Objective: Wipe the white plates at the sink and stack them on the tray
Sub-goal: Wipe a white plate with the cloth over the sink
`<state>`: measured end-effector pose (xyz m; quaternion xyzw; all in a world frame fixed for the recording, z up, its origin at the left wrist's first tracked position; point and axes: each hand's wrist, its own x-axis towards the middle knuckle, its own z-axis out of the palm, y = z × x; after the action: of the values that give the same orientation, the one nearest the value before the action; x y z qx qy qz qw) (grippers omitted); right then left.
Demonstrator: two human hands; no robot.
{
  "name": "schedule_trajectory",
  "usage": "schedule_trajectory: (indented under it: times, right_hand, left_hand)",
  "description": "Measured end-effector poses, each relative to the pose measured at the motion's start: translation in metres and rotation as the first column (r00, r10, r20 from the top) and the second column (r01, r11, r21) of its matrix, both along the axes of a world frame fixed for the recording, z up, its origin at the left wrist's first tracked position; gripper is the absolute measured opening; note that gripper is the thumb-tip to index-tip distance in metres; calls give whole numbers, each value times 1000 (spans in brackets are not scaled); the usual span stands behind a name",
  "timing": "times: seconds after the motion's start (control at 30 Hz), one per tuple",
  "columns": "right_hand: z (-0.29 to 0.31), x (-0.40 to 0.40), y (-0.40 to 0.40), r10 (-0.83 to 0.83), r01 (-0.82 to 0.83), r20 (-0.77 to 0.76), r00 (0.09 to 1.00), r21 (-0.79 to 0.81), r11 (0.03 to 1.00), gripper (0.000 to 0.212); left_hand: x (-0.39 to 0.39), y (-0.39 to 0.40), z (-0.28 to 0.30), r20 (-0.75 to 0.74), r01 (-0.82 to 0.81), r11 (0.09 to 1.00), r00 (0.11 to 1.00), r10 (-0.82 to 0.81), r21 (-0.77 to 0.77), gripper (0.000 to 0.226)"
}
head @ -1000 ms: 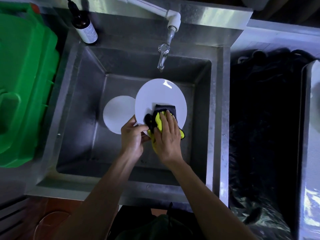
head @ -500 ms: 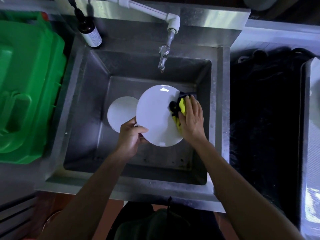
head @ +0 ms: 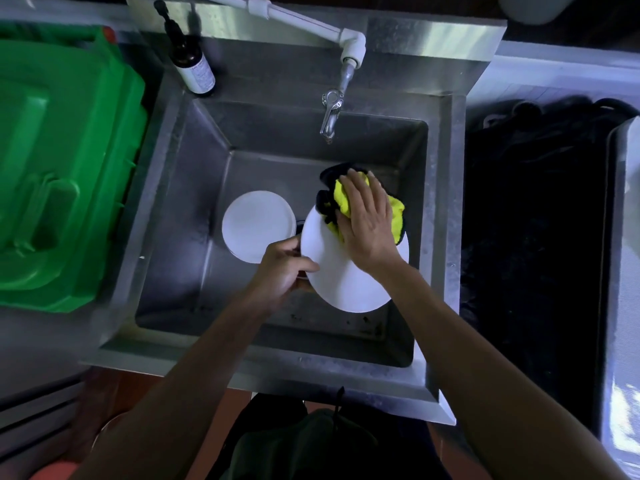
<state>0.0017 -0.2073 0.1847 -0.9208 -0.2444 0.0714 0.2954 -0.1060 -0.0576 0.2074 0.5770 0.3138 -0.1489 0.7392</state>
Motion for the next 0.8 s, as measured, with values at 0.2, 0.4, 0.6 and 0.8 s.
schedule_trajectory:
  times: [0.2,0.4,0.6,0.8]
  right_hand:
    - [6,-28,5,192,-196,43,980,153,969,59]
    - [5,-53,-6,248,-249,31,968,168,954,56]
    - [5,-52,-20,290,-299,94,952,96,950,57]
    - [23,-29,-14,341,-355,126,931,104,929,58]
  left_hand:
    - [2,1,2,43,-24,1000,999,24,-3,30]
    - [-3,5,4,80,-49,998,995,52,-48,37]
    - [-6,-2,10,47,35,998,998,-33,-61,40]
    - [-2,-7,23,41,12,999,999,-11,-45,34]
